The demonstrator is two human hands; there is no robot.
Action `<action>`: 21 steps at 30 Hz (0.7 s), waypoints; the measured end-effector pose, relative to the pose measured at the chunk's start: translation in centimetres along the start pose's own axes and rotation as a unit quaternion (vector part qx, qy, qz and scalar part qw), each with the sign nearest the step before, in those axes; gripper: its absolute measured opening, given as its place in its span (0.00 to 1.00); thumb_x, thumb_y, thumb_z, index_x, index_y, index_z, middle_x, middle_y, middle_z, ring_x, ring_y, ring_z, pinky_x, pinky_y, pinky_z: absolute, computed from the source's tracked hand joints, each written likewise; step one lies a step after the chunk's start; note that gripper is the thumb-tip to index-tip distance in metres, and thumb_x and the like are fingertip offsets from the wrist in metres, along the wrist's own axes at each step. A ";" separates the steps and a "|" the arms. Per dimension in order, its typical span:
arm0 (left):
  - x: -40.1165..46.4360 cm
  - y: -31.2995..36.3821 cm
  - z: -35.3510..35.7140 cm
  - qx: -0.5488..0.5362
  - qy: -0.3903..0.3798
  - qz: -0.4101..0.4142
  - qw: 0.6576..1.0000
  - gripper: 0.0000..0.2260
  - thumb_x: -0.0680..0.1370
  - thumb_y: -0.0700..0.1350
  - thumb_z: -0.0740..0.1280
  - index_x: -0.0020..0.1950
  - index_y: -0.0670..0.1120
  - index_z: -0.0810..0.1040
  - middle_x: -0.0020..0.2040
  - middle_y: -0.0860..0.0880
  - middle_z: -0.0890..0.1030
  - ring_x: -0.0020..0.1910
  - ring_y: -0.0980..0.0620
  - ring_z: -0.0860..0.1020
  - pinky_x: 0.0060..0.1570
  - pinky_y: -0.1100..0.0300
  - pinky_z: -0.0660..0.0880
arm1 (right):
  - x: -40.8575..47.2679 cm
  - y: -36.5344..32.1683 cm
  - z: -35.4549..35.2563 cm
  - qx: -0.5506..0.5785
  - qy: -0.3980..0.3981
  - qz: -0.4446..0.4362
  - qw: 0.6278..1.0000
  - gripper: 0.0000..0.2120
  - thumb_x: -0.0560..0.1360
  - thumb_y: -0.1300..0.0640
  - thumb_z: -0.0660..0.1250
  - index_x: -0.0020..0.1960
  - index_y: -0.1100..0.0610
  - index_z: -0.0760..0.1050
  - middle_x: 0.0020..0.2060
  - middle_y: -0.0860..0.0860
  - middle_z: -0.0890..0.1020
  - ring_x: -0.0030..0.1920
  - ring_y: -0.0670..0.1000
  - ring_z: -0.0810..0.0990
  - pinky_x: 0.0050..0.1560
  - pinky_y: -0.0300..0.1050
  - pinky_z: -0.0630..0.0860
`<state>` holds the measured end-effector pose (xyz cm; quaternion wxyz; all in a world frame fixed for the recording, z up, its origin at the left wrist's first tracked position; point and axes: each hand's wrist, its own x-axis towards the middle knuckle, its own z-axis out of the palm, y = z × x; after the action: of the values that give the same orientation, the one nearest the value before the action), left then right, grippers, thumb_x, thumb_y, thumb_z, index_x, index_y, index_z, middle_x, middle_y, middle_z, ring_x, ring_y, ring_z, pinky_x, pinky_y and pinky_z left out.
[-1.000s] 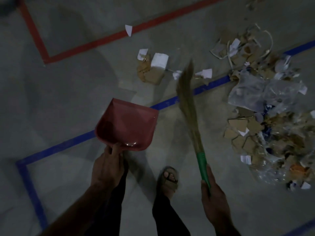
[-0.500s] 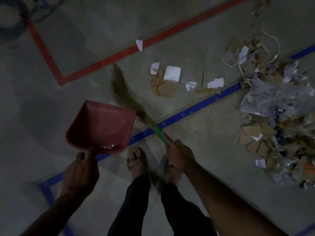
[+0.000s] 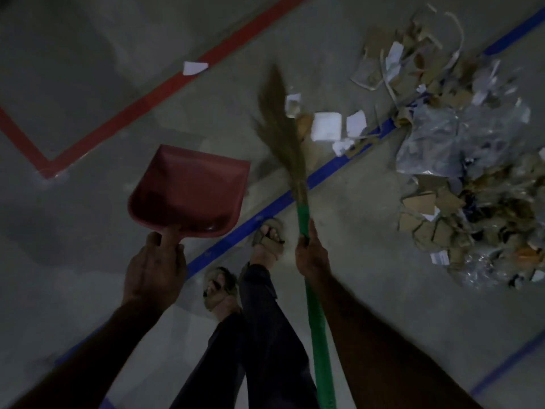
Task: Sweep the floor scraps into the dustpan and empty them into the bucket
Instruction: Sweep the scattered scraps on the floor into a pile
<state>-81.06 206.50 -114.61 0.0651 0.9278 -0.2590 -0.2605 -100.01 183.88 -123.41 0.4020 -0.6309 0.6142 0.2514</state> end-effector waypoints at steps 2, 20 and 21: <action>1.9 2.2 0.0 0.009 0.001 0.023 1.000 0.21 0.77 0.41 0.65 0.71 0.47 0.69 0.45 0.40 0.73 0.36 0.34 0.76 0.33 0.48 0.71 | 2.4 1.9 -2.6 0.062 0.039 0.037 0.997 0.27 0.83 0.43 0.54 0.79 0.35 0.47 0.58 0.62 0.81 0.49 0.64 0.83 0.50 0.56 0.81; 10.6 15.5 2.0 0.061 -0.015 0.194 0.979 0.16 0.81 0.43 0.59 0.68 0.43 0.70 0.47 0.39 0.75 0.37 0.40 0.75 0.32 0.51 0.73 | 12.0 17.6 -29.3 0.258 0.230 0.199 0.917 0.13 0.83 0.50 0.55 0.67 0.49 0.68 0.51 0.61 0.80 0.34 0.54 0.76 0.25 0.43 0.73; 10.7 16.0 1.9 0.049 -0.021 0.174 0.983 0.15 0.81 0.43 0.60 0.68 0.44 0.70 0.48 0.39 0.75 0.38 0.38 0.76 0.34 0.49 0.74 | 10.7 17.8 -29.6 0.273 0.237 0.195 0.912 0.13 0.83 0.48 0.55 0.66 0.48 0.68 0.52 0.61 0.80 0.35 0.54 0.77 0.24 0.42 0.73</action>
<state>-81.38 187.26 -116.96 0.0590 0.8650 -0.4302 -0.2516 -121.29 154.97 -119.37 0.3439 -0.4050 0.8471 -0.0098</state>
